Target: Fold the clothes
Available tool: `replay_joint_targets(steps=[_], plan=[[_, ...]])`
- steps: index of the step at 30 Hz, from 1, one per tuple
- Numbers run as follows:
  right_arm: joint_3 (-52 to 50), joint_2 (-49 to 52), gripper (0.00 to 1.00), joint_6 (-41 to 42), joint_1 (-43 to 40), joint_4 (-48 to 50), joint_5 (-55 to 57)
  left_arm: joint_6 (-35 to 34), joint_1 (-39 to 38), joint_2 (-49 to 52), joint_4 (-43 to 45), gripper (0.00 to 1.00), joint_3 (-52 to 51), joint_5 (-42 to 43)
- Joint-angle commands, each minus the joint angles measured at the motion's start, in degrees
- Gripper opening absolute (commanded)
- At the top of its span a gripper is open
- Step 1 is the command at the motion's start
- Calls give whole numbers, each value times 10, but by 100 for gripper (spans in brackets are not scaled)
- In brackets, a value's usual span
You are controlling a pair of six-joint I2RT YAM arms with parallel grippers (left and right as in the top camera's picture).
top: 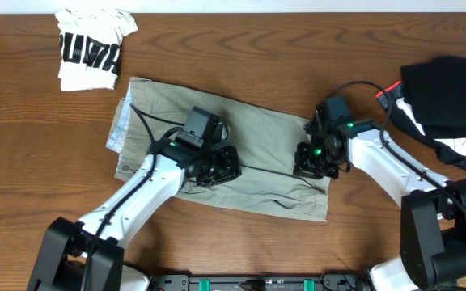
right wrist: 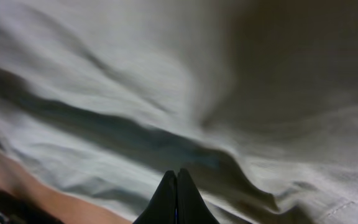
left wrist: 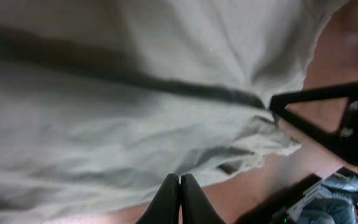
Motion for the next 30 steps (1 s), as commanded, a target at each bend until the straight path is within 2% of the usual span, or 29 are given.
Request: replay_joint_targets(steps=[1,11,22,30], plan=[[-27,-6,1,23,4,19,8,-30,-12,26,13,6,-3,-24],[-57,-6,1,32,4,23,-3,-37,-32,96,12,6,-3,-24],[-57,-6,1,49,-8,3,55,17,-30,126,-80,7,-3,-38],[-57,-6,1,42,-69,-1,73,34,1,126,-130,6,-3,-70]])
